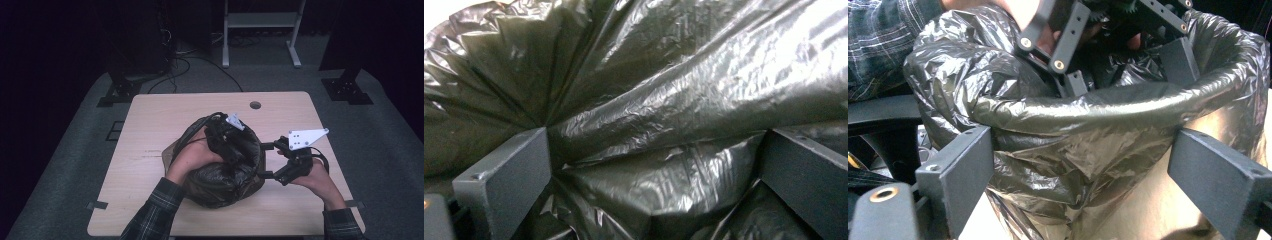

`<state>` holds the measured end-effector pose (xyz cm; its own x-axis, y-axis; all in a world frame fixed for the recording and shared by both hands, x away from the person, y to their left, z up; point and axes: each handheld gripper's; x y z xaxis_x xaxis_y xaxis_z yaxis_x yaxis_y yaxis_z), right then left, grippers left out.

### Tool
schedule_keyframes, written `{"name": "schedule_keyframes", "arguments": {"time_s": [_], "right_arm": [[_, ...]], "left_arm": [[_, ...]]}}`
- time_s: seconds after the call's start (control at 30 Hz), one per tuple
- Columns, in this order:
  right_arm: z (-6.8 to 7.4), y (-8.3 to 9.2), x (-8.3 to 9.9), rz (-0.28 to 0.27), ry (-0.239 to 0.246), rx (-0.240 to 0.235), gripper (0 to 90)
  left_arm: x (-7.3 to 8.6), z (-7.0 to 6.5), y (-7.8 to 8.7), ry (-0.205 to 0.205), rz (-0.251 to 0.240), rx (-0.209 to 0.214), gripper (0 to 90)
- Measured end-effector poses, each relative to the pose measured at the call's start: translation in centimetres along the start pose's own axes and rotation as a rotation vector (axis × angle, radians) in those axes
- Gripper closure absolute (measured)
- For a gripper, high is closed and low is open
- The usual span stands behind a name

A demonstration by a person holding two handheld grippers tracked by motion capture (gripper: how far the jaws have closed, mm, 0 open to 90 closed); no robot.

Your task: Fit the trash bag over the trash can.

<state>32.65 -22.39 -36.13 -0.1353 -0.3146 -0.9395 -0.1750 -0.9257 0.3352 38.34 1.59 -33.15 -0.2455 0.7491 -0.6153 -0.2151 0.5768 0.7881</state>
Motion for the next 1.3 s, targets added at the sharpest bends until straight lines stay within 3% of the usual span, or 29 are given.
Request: {"name": "schedule_keyframes", "arguments": {"time_s": [0.3,0.43,0.63,0.9,1.03,1.2,1.3], "right_arm": [[0.0,-0.1,0.0,0.003,0.001,-0.001,10.1],[0.1,-0.1,0.0,0.005,0.002,-0.001,10.1],[0.1,0.0,0.0,0.004,0.001,0.001,10.1],[0.0,0.1,0.2,0.002,0.001,0.007,10.1],[0.0,0.3,0.2,0.000,-0.001,0.012,10.1],[0.0,0.4,0.2,-0.002,0.002,0.015,10.1],[0.1,0.4,0.2,-0.003,0.002,0.016,10.1]], "left_arm": [[0.2,0.2,-0.9,0.017,0.071,0.011,0.0],[0.3,0.2,-1.6,0.003,0.140,-0.023,0.0],[0.2,-0.4,-1.3,-0.002,0.105,0.016,0.0],[-0.4,-2.5,-1.2,-0.055,0.076,0.096,0.0],[-0.4,-3.2,-1.2,-0.062,0.076,0.109,0.0],[-0.2,-3.5,-1.4,-0.074,0.111,0.114,0.0],[-0.2,-3.2,-0.8,-0.071,0.092,0.105,0.0]]}}
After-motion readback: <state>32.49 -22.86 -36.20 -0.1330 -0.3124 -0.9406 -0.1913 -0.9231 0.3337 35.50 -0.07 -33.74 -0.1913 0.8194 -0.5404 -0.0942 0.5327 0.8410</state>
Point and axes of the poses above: each handheld gripper's, and its own axes: y roughly backward along the jaws, x roughly out of its underside, z roughly to its left, and after that the axes turned 1 degree about -z, right-handed
